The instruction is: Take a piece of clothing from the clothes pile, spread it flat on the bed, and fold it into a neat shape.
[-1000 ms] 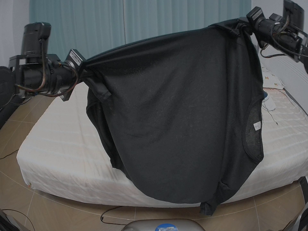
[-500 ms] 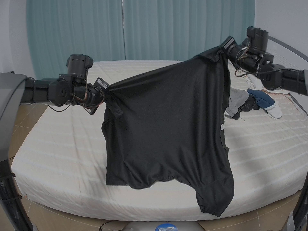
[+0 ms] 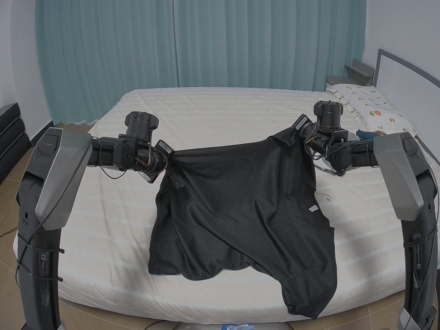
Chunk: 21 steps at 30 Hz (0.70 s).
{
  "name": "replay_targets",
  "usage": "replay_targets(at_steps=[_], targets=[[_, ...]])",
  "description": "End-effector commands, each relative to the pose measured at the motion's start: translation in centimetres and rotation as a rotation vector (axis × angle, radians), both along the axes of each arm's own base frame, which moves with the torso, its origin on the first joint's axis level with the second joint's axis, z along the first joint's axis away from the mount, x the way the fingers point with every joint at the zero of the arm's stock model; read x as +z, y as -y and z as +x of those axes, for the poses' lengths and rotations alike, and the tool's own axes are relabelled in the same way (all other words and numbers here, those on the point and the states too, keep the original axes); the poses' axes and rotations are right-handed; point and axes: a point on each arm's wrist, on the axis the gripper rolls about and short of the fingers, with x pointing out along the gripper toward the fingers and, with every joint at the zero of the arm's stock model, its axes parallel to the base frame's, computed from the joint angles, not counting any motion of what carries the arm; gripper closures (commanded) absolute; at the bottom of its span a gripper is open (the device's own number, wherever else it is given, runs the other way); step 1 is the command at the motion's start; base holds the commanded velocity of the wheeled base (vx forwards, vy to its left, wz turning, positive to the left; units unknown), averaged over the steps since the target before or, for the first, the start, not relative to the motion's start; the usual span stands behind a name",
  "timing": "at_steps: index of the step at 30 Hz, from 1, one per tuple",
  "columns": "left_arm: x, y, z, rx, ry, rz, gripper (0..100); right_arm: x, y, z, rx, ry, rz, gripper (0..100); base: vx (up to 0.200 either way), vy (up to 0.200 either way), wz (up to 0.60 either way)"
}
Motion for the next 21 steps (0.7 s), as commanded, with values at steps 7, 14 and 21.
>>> replay_targets(at_steps=[7,14,21], targets=[[-4.8,0.6,1.4,0.007,-0.089,0.006,0,-10.2,1.1,2.0,-0.042,-0.212,-0.073,0,0.000,0.000,0.00],[-4.6,-0.5,1.3,0.027,-0.112,0.015,0,-9.1,4.2,2.3,-0.100,-0.225,-0.058,0,0.000,0.000,0.00],[-3.7,-2.3,1.5,0.061,-0.107,0.015,0,-5.8,7.2,2.0,-0.153,-0.203,0.029,0,0.000,0.000,0.00]])
